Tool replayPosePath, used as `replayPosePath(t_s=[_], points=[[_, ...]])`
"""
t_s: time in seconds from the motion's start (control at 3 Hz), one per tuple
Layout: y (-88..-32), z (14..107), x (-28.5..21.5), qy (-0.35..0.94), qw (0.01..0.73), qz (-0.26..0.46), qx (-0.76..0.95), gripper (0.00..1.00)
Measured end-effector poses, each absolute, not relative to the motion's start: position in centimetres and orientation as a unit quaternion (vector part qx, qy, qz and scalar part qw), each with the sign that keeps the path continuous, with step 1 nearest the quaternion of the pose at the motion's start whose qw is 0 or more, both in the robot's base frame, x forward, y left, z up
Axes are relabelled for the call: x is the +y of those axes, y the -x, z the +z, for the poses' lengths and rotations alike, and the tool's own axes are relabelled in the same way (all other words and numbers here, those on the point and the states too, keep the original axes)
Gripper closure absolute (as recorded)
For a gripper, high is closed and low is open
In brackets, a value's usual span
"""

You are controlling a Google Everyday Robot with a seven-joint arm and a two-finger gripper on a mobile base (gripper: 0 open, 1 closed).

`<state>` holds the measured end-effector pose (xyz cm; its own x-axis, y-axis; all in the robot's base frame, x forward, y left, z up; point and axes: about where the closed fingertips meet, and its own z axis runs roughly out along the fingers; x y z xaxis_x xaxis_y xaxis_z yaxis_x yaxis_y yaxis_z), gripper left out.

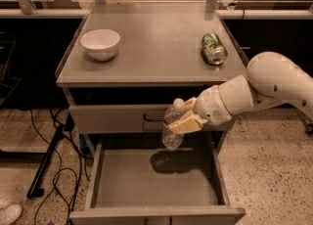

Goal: Pick water bottle from middle drawer and place on counter

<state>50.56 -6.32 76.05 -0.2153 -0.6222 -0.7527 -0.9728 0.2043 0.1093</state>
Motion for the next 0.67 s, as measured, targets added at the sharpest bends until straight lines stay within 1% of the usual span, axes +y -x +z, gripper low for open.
replayPosePath(t_s=[0.67], points=[[-51.7,83.9,-7.7,0.572,0.298,0.262,0.718,1.00]])
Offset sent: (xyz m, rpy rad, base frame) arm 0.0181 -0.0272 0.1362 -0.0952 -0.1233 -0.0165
